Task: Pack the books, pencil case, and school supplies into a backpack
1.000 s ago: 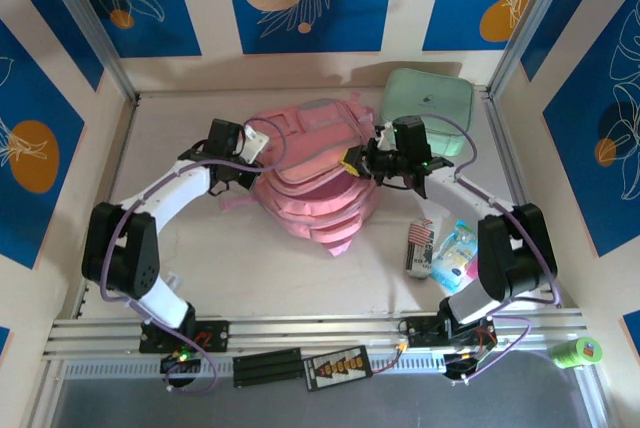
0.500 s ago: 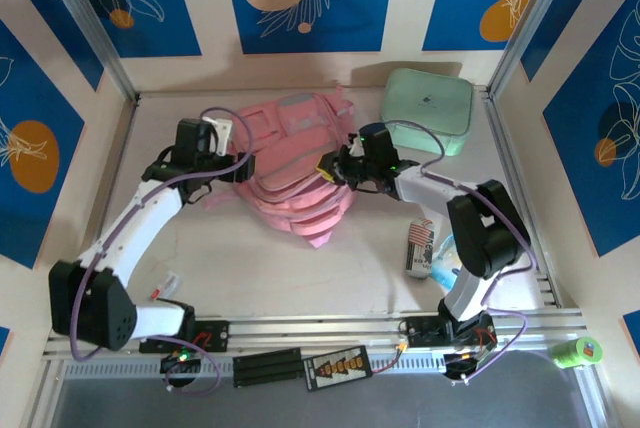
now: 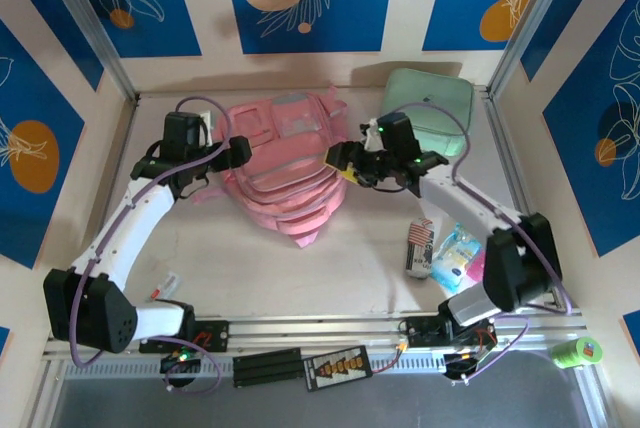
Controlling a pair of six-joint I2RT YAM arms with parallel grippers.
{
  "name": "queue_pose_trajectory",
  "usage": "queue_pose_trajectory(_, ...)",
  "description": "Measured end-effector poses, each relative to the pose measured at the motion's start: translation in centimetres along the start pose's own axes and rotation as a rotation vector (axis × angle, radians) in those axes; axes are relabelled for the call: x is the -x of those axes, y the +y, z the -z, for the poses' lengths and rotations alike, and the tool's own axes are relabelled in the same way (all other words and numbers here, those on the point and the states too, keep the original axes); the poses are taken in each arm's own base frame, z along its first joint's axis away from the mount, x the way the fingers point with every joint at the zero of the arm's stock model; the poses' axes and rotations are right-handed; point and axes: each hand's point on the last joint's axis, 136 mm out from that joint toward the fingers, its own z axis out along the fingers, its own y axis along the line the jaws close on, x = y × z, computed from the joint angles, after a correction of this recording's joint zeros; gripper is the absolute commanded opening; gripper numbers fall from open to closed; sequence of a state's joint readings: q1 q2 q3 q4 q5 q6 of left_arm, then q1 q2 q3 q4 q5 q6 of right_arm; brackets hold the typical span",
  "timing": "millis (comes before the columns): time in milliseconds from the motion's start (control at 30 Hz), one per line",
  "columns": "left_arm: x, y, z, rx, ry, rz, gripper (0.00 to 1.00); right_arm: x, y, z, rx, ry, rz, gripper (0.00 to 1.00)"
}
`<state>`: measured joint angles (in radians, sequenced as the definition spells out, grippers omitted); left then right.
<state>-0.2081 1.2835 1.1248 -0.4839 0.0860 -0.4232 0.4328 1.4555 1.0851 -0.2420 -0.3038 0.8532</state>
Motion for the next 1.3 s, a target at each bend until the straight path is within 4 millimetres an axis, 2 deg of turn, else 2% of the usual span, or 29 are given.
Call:
queue_pose_trajectory(67,0.1,0.3,0.1,0.004,-0.003,0.029,1.00,-0.1,-0.7,1.9,-0.058,-0.039,0.013,0.82)
queue_pose_trajectory(133,-0.1,0.7,0.2,0.002,-0.006,0.059,1.00,-0.4,-2.5,3.6,-0.146,-0.078,0.003,0.84)
queue_pose_trajectory(267,-1.2,1.9,0.2,-0.012,0.011,0.114,1.00,-1.7,-8.3,7.2,-0.390,-0.147,-0.074,0.86)
queue_pose_trajectory(367,-1.6,2.0,0.0,-0.026,0.028,0.119,1.00,-3.1,-12.8,9.6,-0.575,-0.179,-0.141,0.87)
queue_pose_trajectory(533,-1.8,0.8,0.1,-0.098,0.046,0.091,1.00,-5.4,-18.6,12.0,-0.805,-0.183,-0.220,0.92)
queue_pose_trajectory(633,-1.9,0.2,0.2,-0.132,0.054,0.072,1.00,-6.2,-21.1,12.8,-0.911,-0.174,-0.255,0.93)
queue_pose_trajectory(867,-2.0,-0.5,0.2,-0.173,0.060,0.054,1.00,-7.2,-24.1,12.5,-1.029,-0.116,-0.286,0.94)
queue_pose_trajectory(1067,-2.3,-0.6,0.2,-0.186,0.066,0.047,1.00,-8.7,-25.2,10.7,-1.006,-0.021,-0.309,0.91)
queue_pose_trajectory(1300,-2.4,-0.9,0.2,-0.200,0.073,0.045,1.00,-10.0,-25.7,9.2,-1.040,0.067,-0.273,0.67)
